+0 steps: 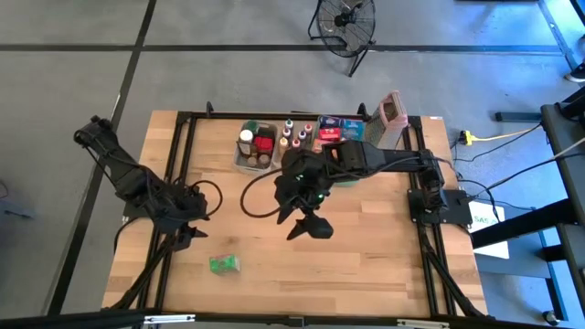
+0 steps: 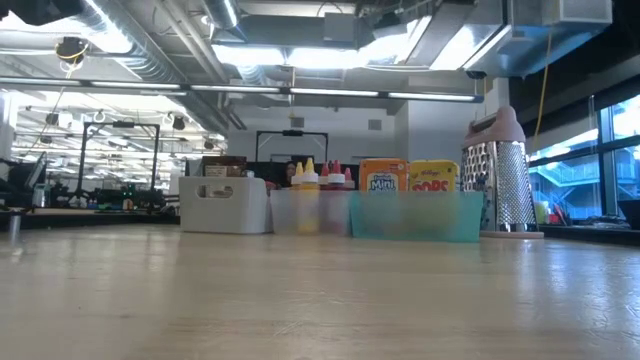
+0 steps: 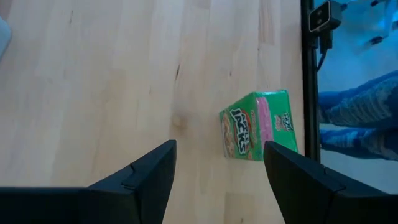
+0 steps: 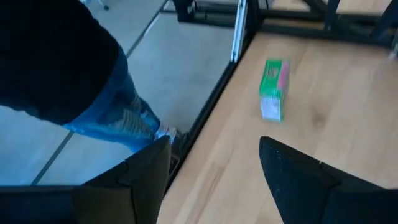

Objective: Pick & Place Kitchen Items
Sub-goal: Put the green cereal box into the green bin

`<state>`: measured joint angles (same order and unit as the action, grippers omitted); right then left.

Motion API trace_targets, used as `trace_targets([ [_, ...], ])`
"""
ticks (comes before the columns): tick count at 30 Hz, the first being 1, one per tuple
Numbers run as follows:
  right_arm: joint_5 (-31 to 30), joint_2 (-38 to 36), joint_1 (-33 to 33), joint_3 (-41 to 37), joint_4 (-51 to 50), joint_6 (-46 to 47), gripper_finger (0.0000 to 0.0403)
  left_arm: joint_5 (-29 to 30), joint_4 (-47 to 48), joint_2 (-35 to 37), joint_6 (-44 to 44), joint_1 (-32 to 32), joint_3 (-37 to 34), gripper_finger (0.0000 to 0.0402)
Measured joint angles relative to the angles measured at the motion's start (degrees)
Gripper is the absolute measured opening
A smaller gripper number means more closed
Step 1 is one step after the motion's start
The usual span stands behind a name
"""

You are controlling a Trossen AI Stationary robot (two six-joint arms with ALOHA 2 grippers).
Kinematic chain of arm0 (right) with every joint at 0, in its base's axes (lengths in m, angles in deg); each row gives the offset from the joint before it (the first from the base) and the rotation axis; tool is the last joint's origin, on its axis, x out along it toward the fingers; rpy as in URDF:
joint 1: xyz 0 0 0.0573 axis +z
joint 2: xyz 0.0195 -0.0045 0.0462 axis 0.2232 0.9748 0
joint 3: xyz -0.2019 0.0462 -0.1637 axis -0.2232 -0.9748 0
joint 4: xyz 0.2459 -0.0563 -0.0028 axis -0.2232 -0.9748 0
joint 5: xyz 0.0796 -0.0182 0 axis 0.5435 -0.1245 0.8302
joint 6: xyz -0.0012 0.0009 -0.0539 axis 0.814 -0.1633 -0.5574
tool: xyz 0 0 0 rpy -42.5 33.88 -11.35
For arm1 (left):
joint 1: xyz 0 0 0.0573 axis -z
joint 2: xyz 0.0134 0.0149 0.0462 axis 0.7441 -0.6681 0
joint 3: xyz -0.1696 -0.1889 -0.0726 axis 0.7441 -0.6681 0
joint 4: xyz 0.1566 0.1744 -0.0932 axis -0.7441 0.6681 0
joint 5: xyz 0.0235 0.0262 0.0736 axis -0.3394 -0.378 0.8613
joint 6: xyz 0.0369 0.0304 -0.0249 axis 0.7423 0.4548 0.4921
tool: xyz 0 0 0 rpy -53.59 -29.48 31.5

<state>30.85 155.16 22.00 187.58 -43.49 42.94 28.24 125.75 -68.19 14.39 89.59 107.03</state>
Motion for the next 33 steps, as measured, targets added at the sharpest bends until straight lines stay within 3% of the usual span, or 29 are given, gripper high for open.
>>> trace_targets([
  [12, -0.02, 0.0, 0.0, 0.0, 9.31, 0.0, 0.0248, -0.68, -5.78, 0.0, -1.41, 4.45, 0.0, 0.0237],
  [16, -0.02, 0.02, 0.0, 0.0, 9.86, 0.0, 0.0248, 2.09, -9.38, -0.04, -0.94, 7.0, 0.07, 0.0238],
  [23, -0.63, 0.07, 0.0, 0.0, 13.61, 2.44, 0.0248, 10.68, -7.03, -1.7, -7.02, 9.86, 0.07, 0.0238],
  [27, -0.63, 0.07, 0.25, 0.0, 15.54, 10.87, 0.0248, 8.75, -9.71, -5.33, -7.37, 11.83, 0.07, 0.0238],
  [33, -0.61, 0.09, 0.87, 0.0, 15.63, 11.57, 0.0248, 6.04, -10.73, -12.73, -12.18, 17.68, 0.07, 0.0238],
])
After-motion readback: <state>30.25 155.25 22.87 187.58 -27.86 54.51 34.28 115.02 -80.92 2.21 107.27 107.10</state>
